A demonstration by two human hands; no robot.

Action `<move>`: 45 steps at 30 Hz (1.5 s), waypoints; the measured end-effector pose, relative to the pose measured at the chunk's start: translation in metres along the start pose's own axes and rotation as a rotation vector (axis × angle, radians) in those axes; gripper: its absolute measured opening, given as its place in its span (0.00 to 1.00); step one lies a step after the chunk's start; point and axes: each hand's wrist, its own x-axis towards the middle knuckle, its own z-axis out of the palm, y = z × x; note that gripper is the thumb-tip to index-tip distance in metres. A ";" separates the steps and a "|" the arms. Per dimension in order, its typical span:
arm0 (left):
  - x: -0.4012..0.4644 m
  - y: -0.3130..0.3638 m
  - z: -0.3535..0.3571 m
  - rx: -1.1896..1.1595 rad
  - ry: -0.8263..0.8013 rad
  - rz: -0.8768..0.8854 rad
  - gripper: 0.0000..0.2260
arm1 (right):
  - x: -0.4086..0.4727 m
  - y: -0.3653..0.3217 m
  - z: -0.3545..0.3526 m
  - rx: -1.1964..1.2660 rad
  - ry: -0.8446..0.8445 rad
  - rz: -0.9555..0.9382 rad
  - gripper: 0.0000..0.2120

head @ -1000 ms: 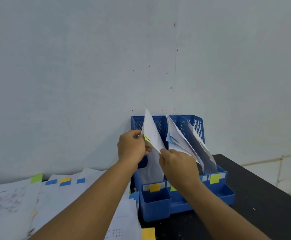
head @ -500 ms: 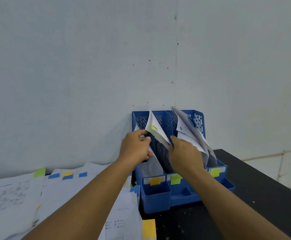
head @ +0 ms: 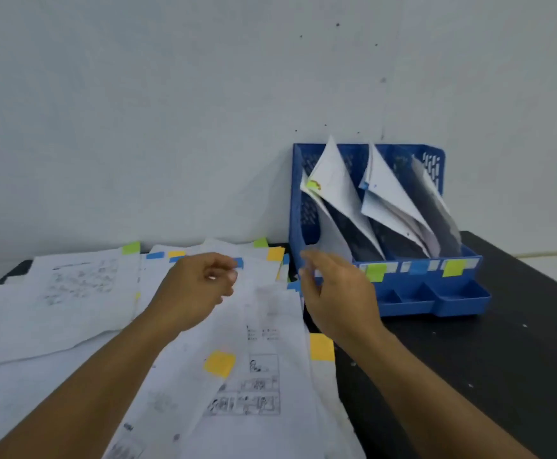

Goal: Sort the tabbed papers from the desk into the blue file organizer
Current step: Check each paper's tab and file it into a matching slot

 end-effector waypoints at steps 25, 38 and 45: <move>-0.074 -0.095 -0.003 0.456 -0.059 0.010 0.28 | -0.064 -0.049 0.057 0.226 -0.583 0.321 0.07; -0.051 -0.077 -0.034 0.078 0.285 -0.161 0.23 | -0.041 -0.017 0.017 0.833 -0.151 0.667 0.03; -0.043 -0.055 -0.032 -0.379 0.371 -0.156 0.09 | -0.035 -0.014 0.003 0.983 -0.235 0.634 0.18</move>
